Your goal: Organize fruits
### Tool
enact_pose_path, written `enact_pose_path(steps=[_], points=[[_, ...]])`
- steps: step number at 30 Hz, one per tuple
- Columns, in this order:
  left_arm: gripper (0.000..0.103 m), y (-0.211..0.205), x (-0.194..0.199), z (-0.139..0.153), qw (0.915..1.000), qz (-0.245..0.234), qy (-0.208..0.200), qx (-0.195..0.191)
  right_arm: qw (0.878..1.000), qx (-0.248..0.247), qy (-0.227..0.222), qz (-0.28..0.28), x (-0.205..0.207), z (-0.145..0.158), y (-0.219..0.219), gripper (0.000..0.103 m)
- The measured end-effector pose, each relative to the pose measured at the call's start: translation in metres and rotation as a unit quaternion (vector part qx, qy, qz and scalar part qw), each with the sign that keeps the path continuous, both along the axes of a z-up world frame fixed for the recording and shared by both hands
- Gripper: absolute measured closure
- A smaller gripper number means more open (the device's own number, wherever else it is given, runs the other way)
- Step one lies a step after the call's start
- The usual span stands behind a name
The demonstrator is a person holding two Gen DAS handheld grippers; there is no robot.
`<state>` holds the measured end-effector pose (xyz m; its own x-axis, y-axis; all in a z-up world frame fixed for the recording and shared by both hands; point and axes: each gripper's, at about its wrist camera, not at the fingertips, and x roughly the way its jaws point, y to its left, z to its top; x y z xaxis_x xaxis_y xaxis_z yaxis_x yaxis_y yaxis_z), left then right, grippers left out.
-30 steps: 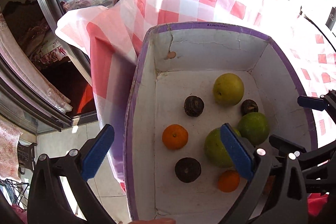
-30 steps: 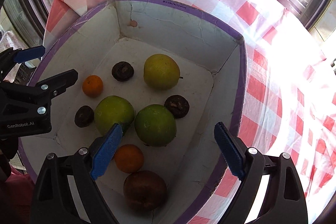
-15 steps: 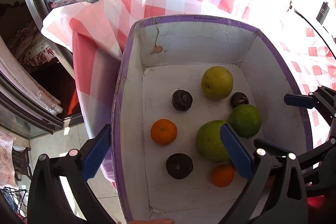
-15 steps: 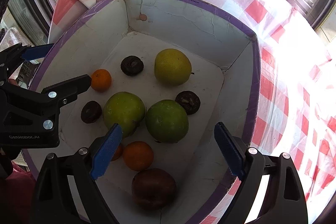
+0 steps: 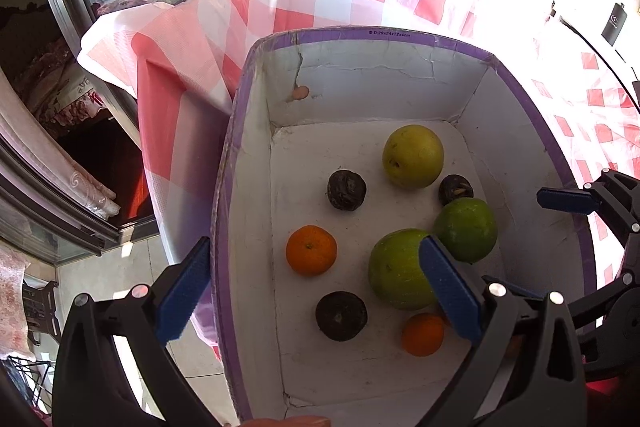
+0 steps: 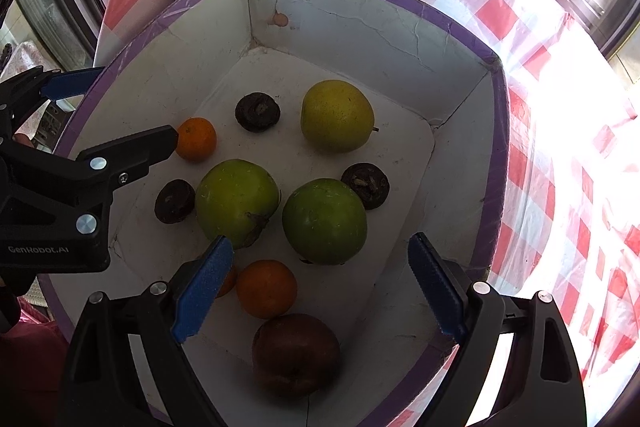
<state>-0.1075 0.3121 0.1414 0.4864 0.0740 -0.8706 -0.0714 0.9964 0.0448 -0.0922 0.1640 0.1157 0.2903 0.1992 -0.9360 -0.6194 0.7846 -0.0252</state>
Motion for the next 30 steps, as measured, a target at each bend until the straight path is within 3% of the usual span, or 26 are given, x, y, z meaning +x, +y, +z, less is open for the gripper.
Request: enact_pose_path(steps=[11, 17, 21, 23, 26, 28, 30], points=[[0.002, -0.001, 0.004, -0.004, 1.0, 0.002, 0.006, 0.001, 1.0, 0.022, -0.003, 0.018, 0.003, 0.0, 0.003, 0.017], [0.002, -0.007, 0.008, -0.008, 0.9995, 0.0, 0.021, 0.025, 0.999, 0.041, -0.002, 0.035, 0.006, -0.002, 0.005, 0.017], [0.002, -0.009, 0.004, -0.003, 0.9978, 0.015, -0.018, 0.062, 0.997, 0.047, -0.006, 0.054, 0.005, -0.001, 0.004, 0.017], [0.002, -0.011, 0.007, -0.001, 0.9968, 0.025, -0.013, 0.075, 0.997, 0.051, -0.013, 0.065, 0.003, 0.007, 0.0, 0.017], [0.002, -0.024, 0.01, 0.009, 0.994, 0.047, 0.004, 0.099, 0.992, 0.095, -0.035, 0.069, -0.001, 0.032, -0.02, 0.017], [0.002, -0.044, 0.006, 0.026, 0.9922, 0.065, -0.013, 0.105, 0.988, 0.135, -0.055, 0.058, -0.004, 0.052, -0.045, 0.017], [0.002, -0.071, 0.0, 0.049, 0.9893, 0.081, -0.055, 0.108, 0.981, 0.17, -0.087, 0.027, -0.008, 0.069, -0.084, 0.017]])
